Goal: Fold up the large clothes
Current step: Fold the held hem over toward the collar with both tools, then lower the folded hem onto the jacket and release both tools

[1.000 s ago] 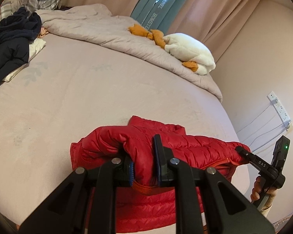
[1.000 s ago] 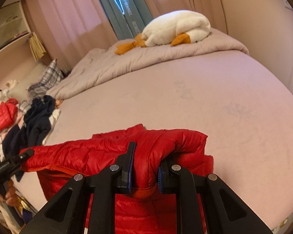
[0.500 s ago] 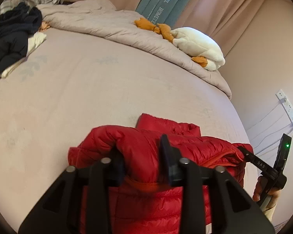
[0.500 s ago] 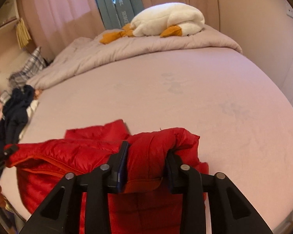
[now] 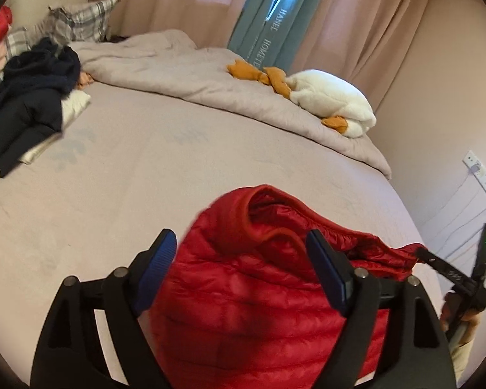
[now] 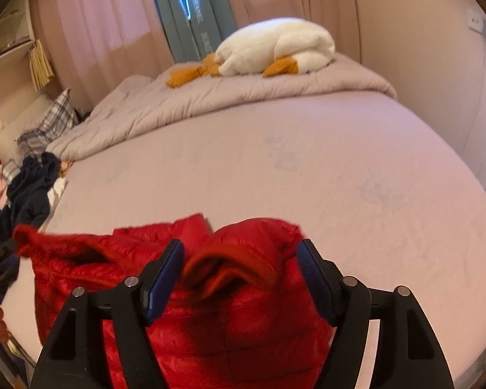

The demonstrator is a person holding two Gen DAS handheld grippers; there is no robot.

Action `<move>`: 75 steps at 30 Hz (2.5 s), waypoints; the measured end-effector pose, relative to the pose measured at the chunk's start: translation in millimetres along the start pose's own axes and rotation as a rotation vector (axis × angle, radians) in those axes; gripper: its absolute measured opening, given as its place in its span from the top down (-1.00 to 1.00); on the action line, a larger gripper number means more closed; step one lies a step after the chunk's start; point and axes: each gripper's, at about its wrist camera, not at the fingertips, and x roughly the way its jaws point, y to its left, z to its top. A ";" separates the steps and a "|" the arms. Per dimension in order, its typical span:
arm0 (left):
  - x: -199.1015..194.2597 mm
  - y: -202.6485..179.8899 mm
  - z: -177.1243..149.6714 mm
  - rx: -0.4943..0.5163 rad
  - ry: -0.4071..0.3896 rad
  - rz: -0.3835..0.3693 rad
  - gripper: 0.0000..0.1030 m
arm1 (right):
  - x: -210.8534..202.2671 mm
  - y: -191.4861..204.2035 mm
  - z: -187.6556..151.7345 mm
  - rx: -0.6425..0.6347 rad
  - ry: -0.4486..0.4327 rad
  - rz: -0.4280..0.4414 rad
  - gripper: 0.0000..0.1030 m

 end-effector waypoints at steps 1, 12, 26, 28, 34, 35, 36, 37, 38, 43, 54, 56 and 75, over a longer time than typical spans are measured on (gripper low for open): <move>0.2 3.8 1.1 -0.008 0.002 0.005 -0.59 | -2.3 -2.1 1.3 0.001 -0.009 0.004 -0.42; 36.2 21.3 14.4 -0.023 0.088 0.013 -0.58 | 25.1 -9.7 10.9 -0.039 0.061 -0.013 -0.42; 112.8 15.7 11.1 0.007 0.242 0.005 -0.24 | 102.4 -6.0 25.5 -0.136 0.220 -0.052 -0.37; 119.2 18.1 10.7 -0.001 0.266 0.000 -0.03 | 103.4 -7.3 25.8 -0.132 0.221 -0.034 -0.19; 130.4 27.7 8.1 -0.031 0.302 0.003 0.77 | 107.5 -5.8 26.4 -0.148 0.213 -0.057 0.76; 128.2 30.7 8.6 -0.056 0.288 0.001 0.78 | 106.4 -8.0 27.0 -0.121 0.209 -0.035 0.88; 125.0 32.7 9.6 -0.069 0.273 0.008 0.80 | 105.7 -9.1 28.4 -0.103 0.204 -0.024 0.89; 121.4 33.8 11.2 -0.077 0.258 0.015 0.81 | 101.6 -10.7 29.6 -0.088 0.184 -0.018 0.90; 116.6 35.1 13.5 -0.088 0.237 0.016 0.81 | 100.3 -10.8 32.6 -0.084 0.166 -0.017 0.91; 109.2 37.4 27.6 -0.101 0.200 -0.006 0.81 | 84.3 -13.5 47.7 -0.033 0.084 0.000 0.93; 152.4 48.8 5.0 -0.079 0.303 0.107 0.76 | 134.3 -14.5 35.6 -0.024 0.184 -0.063 0.93; 157.2 52.5 2.7 -0.089 0.316 0.107 0.74 | 141.6 -16.2 30.9 -0.022 0.209 -0.068 0.93; 146.6 57.6 -4.4 -0.146 0.289 0.152 0.44 | 141.3 -12.7 23.0 -0.042 0.240 -0.123 0.93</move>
